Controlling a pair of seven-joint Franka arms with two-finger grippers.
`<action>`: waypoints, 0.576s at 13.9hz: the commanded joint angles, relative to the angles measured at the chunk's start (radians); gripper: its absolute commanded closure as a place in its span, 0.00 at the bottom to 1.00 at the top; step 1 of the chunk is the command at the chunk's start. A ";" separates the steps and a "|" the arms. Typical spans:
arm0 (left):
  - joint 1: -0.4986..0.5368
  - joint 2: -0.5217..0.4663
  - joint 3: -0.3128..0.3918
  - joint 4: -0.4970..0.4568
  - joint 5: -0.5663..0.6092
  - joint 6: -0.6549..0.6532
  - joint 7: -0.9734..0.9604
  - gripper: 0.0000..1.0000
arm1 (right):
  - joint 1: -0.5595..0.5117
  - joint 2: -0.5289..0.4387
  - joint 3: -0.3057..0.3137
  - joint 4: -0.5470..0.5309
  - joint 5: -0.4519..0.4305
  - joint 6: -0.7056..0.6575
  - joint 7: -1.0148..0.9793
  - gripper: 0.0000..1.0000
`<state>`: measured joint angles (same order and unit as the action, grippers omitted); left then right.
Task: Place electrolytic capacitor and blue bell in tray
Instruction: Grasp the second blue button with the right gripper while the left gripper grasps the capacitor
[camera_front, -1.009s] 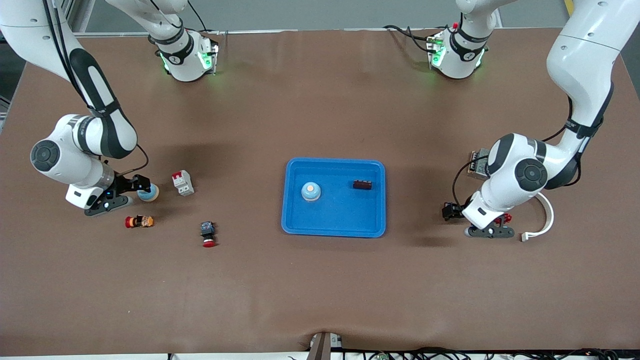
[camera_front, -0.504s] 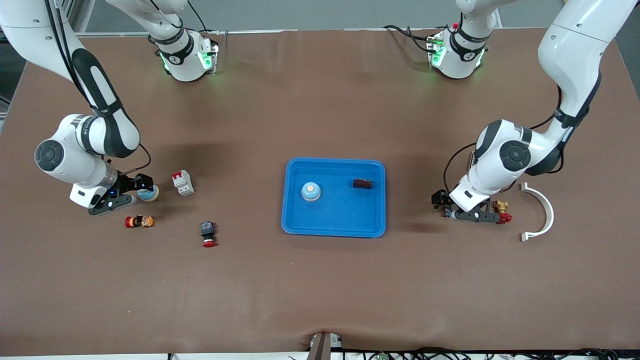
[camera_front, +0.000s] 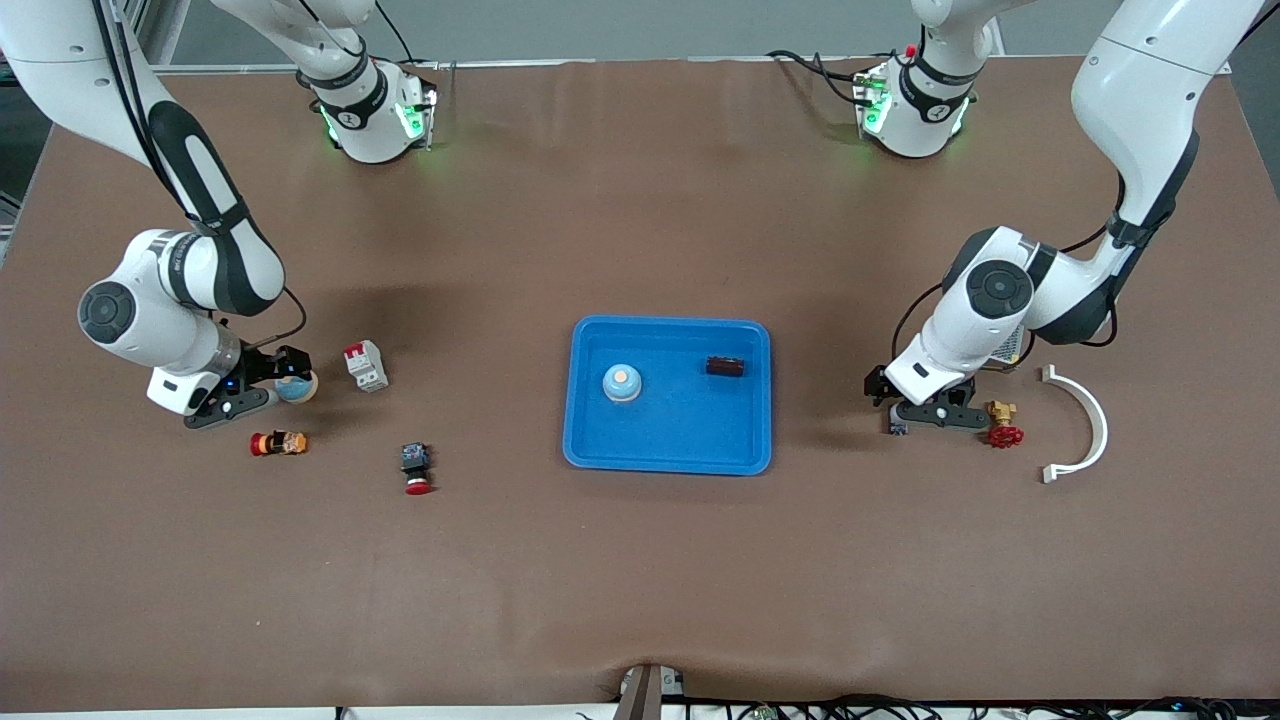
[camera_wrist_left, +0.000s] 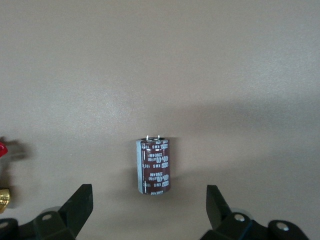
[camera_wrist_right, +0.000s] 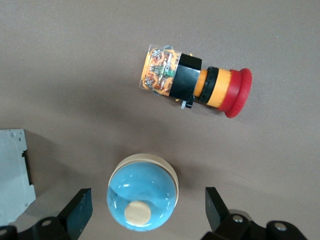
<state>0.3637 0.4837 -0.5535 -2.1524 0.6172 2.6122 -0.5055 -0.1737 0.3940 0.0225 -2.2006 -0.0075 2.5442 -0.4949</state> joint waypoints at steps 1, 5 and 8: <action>0.014 0.016 -0.002 -0.010 0.030 0.049 -0.022 0.00 | -0.001 0.003 0.004 -0.028 -0.002 0.037 -0.007 0.00; 0.021 0.044 0.006 0.000 0.033 0.088 -0.022 0.00 | -0.001 0.026 0.004 -0.031 -0.002 0.071 -0.007 0.00; 0.021 0.049 0.007 0.008 0.041 0.086 -0.021 0.00 | 0.000 0.048 0.005 -0.037 -0.002 0.105 -0.007 0.00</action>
<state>0.3768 0.5302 -0.5423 -2.1529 0.6266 2.6859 -0.5086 -0.1736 0.4355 0.0227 -2.2209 -0.0075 2.6151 -0.4950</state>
